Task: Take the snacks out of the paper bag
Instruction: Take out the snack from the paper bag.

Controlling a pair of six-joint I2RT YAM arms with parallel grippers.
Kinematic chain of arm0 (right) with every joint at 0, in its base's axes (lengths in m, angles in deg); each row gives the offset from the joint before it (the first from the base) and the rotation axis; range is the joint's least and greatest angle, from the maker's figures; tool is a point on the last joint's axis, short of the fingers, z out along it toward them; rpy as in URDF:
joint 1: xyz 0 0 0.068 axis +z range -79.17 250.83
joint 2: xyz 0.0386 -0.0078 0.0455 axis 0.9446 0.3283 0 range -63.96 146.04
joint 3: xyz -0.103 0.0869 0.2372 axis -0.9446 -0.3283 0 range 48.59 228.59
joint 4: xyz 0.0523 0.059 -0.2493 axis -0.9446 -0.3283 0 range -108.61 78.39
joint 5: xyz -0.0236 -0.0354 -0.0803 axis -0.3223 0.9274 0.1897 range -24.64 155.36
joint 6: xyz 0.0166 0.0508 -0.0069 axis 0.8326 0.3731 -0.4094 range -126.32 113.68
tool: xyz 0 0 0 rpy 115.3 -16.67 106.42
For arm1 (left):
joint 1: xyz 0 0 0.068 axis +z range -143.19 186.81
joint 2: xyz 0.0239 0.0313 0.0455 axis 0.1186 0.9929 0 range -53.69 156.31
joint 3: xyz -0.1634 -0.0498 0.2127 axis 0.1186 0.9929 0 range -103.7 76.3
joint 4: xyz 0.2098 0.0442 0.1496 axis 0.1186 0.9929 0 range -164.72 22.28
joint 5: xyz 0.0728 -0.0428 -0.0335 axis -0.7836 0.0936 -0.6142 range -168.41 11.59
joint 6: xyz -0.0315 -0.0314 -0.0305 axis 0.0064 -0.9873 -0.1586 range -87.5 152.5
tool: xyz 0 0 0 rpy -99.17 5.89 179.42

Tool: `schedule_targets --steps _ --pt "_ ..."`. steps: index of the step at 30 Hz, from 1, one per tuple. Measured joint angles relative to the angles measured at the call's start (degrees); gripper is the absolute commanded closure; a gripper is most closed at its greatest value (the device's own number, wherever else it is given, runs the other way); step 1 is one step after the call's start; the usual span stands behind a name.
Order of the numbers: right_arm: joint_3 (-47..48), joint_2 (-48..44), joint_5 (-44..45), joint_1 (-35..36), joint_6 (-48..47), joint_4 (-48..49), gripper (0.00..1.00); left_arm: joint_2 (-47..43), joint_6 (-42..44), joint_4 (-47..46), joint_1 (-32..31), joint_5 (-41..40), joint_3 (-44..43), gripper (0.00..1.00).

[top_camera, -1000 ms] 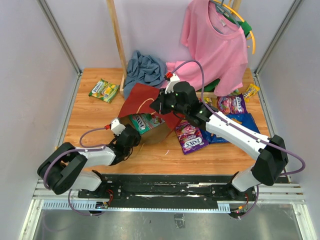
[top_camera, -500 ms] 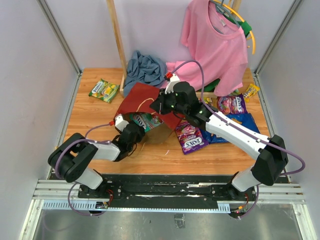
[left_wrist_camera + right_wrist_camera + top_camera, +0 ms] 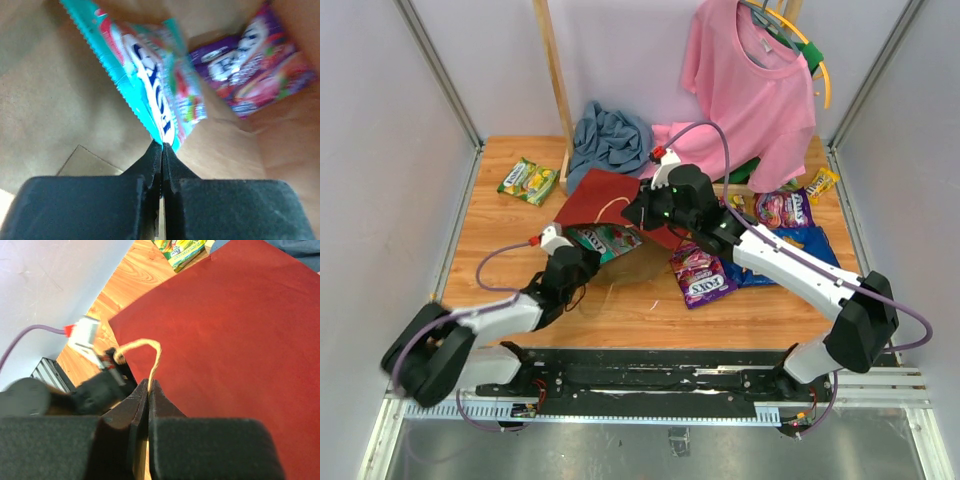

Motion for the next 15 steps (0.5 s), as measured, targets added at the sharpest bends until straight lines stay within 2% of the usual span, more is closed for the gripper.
schedule_targets --steps 3,8,11,15 --pt "0.0 -0.3 0.0 -0.2 -0.1 0.0 0.99 -14.3 1.6 5.7 0.0 0.1 1.9 0.99" --pt "0.0 -0.3 -0.3 -0.2 0.0 0.3 0.99 -44.3 3.1 15.7 0.1 0.1 7.0 0.99" --pt "0.0 -0.3 -0.7 -0.2 0.2 0.5 0.99 -58.4 3.0 23.0 0.1 -0.8 10.7 0.99" --pt "-0.1 -0.3 -1.1 -0.2 0.5 0.7 0.99 -67.6 1.2 32.0 0.1 -1.0 15.1 0.99"
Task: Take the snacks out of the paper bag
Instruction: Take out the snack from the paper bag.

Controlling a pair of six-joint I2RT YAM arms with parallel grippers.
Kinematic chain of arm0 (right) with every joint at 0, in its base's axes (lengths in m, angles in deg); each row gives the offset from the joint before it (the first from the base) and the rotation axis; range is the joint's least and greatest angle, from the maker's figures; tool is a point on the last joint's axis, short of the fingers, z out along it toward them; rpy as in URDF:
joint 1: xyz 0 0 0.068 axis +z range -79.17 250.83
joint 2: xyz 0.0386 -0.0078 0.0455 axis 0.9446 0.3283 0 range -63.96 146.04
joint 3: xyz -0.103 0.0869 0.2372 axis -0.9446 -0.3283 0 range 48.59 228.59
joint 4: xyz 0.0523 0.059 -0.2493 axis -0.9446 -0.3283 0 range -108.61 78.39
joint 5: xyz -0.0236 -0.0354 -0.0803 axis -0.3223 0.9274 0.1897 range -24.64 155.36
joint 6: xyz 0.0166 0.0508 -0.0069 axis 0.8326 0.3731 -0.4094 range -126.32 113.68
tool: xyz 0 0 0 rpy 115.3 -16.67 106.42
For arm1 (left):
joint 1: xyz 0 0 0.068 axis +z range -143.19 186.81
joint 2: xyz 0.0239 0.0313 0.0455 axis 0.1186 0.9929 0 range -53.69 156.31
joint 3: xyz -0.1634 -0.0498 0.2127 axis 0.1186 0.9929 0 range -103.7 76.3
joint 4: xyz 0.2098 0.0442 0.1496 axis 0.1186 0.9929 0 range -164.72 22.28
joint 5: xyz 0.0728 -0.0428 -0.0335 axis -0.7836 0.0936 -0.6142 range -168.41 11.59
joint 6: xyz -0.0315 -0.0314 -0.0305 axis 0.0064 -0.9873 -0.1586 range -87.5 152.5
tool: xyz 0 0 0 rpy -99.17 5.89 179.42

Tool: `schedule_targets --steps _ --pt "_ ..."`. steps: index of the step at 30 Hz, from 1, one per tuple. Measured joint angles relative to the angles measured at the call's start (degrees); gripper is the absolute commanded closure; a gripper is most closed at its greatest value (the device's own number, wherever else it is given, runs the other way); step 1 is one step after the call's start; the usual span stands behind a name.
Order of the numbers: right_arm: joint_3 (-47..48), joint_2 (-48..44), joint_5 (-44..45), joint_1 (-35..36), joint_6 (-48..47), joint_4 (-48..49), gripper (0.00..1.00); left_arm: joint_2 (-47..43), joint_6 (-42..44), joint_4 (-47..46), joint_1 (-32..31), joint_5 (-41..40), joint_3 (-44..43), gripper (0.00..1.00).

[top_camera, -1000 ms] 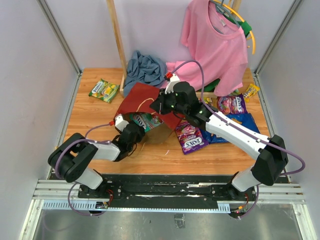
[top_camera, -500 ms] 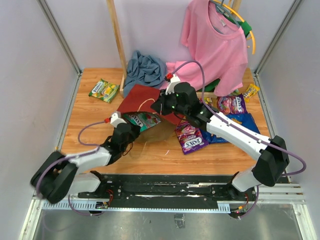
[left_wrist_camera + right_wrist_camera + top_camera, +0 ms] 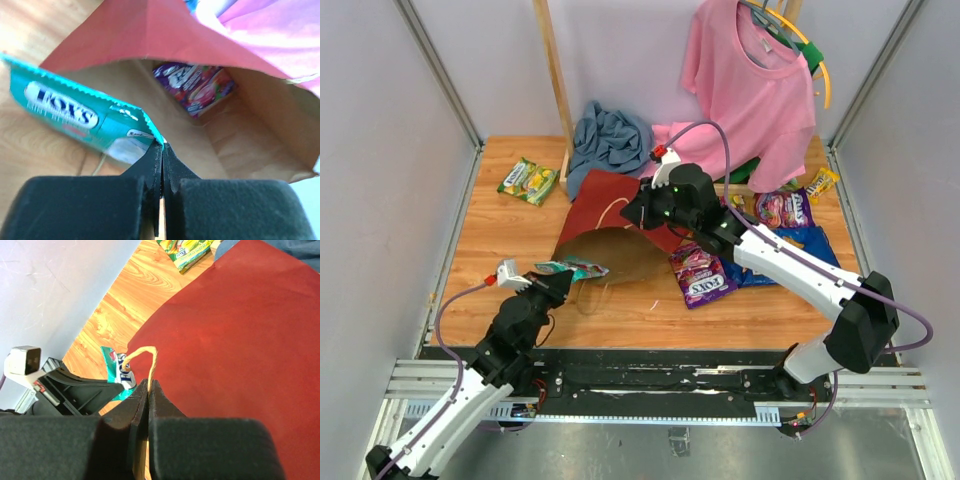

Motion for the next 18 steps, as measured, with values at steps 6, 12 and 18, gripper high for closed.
schedule_targets --steps 6,12,18 --pt "0.0 0.0 0.0 0.0 0.2 -0.1 0.99 -3.1 -3.6 5.4 0.0 -0.9 1.4 1.0" --pt "0.0 -0.2 0.0 0.0 0.2 -0.3 0.99 -5.9 -5.5 9.9 0.0 -2.9 -0.4 1.0" --pt "0.0 -0.3 0.0 0.0 0.2 -0.3 0.99 -6.0 -4.8 22.8 0.0 -6.1 -7.8 0.99"
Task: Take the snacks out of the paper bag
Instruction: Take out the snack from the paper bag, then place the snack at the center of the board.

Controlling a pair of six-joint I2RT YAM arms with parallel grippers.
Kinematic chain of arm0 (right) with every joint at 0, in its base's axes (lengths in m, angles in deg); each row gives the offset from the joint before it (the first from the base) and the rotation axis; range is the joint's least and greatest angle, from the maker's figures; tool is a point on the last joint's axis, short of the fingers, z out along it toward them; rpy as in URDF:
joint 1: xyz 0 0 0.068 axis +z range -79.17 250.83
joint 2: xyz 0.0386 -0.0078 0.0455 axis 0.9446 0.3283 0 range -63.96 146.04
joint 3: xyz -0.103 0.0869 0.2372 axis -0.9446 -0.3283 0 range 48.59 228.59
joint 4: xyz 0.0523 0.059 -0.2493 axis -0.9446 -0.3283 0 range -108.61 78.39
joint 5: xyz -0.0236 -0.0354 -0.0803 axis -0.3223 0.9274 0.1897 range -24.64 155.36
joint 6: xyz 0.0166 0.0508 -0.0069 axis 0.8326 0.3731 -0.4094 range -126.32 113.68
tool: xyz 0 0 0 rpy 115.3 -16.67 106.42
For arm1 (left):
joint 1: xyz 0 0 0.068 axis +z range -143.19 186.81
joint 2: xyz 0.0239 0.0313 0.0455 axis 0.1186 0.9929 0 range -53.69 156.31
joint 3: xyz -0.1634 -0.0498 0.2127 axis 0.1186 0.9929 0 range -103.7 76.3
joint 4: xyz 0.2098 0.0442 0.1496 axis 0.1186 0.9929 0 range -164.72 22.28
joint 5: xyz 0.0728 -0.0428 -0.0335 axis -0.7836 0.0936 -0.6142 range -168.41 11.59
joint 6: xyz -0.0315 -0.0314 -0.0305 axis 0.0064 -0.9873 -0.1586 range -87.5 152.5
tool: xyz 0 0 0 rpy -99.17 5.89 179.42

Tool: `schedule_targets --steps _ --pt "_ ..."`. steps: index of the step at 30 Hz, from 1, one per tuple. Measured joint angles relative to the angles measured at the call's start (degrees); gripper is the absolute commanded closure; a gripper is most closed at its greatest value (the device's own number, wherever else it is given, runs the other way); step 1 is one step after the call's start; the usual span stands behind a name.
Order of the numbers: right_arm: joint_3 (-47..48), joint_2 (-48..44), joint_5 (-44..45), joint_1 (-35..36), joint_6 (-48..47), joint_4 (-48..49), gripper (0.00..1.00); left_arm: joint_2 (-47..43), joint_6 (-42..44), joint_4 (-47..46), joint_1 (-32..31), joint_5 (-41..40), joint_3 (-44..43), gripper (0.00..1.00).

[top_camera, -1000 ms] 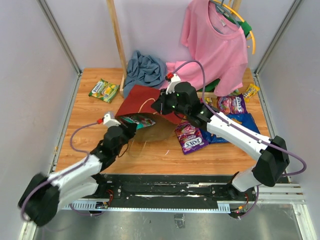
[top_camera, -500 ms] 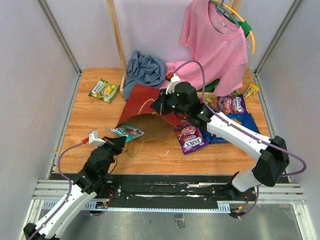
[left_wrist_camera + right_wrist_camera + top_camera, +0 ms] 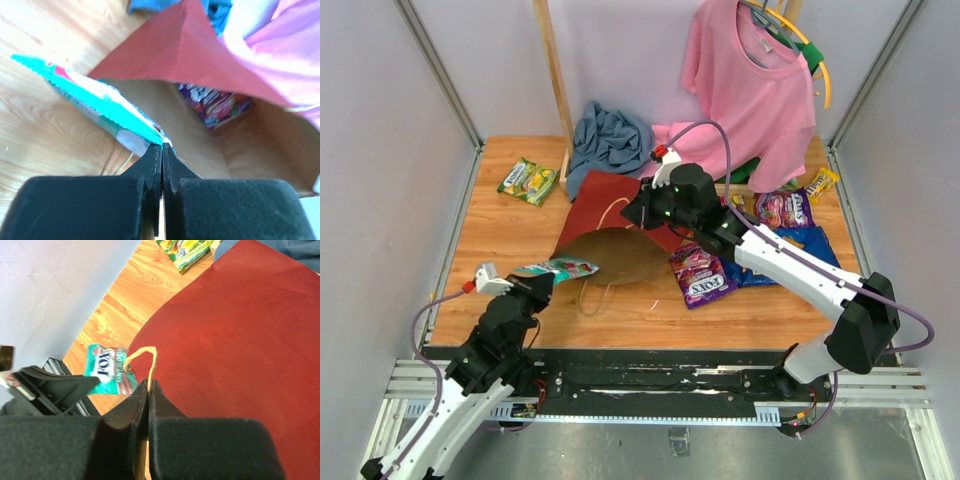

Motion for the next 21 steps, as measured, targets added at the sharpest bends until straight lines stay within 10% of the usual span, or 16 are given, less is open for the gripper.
schedule_targets --steps 21 --pt "0.9 0.3 -0.3 0.3 -0.1 -1.2 0.99 18.3 14.5 -1.6 0.0 -25.5 -35.0 0.99"
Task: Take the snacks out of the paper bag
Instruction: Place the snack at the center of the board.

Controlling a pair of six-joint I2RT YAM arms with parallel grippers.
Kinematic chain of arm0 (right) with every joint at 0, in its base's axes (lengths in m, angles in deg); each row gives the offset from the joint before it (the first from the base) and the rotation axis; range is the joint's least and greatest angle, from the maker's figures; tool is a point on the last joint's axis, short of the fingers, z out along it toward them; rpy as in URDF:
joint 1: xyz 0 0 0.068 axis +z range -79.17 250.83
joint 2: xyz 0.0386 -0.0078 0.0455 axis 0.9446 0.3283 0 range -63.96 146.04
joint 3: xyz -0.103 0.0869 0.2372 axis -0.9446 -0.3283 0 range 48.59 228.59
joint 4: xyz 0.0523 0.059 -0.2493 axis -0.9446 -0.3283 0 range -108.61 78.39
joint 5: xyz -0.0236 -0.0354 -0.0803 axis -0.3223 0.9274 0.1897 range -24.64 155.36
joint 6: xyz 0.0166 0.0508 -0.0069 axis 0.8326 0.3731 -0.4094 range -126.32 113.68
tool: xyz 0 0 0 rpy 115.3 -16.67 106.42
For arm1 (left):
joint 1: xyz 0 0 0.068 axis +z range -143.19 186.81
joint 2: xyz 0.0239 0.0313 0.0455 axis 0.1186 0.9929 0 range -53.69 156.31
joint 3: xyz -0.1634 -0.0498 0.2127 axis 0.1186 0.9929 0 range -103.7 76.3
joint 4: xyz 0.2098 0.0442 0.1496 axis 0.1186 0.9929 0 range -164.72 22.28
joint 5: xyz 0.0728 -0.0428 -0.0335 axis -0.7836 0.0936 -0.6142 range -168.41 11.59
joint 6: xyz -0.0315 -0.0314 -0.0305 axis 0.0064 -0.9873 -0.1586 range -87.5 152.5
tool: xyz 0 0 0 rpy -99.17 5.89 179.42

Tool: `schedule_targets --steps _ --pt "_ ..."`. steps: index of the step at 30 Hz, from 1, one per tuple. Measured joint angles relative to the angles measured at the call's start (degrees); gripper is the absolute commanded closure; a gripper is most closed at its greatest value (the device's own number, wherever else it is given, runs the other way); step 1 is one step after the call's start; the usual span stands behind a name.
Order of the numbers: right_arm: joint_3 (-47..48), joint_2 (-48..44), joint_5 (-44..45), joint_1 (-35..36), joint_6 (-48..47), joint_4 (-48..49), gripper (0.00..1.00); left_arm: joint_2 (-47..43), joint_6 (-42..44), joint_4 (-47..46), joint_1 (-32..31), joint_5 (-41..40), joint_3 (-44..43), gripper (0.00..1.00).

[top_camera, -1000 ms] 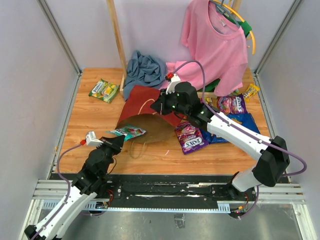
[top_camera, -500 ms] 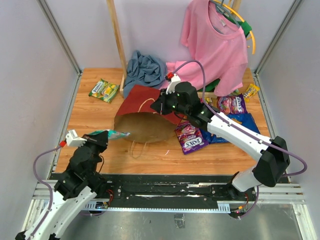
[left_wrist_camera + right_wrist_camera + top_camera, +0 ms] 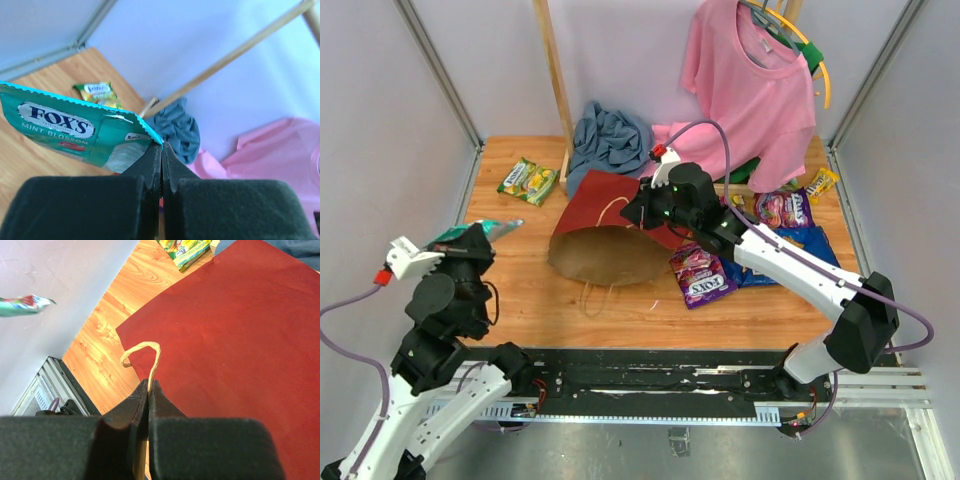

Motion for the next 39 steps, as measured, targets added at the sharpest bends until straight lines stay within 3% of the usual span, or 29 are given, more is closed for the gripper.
schedule_targets --steps 7,15,23,28,39 --pt "0.0 0.0 -0.2 0.0 -0.2 -0.3 0.99 10.3 11.4 -6.4 0.0 -4.7 -10.7 1.0" --pt "1.0 0.0 -0.2 0.1 -1.2 -1.9 0.99 29.0 23.3 -12.5 3.1 0.1 -23.7 0.99" --pt "1.4 0.0 -0.4 0.1 -2.8 -3.6 0.99 46.1 17.9 -10.1 32.0 26.8 -33.9 1.0" --pt "1.9 0.0 -0.7 0.1 -3.9 -4.5 0.99 52.7 13.5 -10.5 39.7 38.0 -31.1 0.99" --pt "2.8 3.1 -2.9 0.1 -4.5 -5.0 0.99 58.5 9.0 -23.4 47.0 50.0 -8.5 0.99"
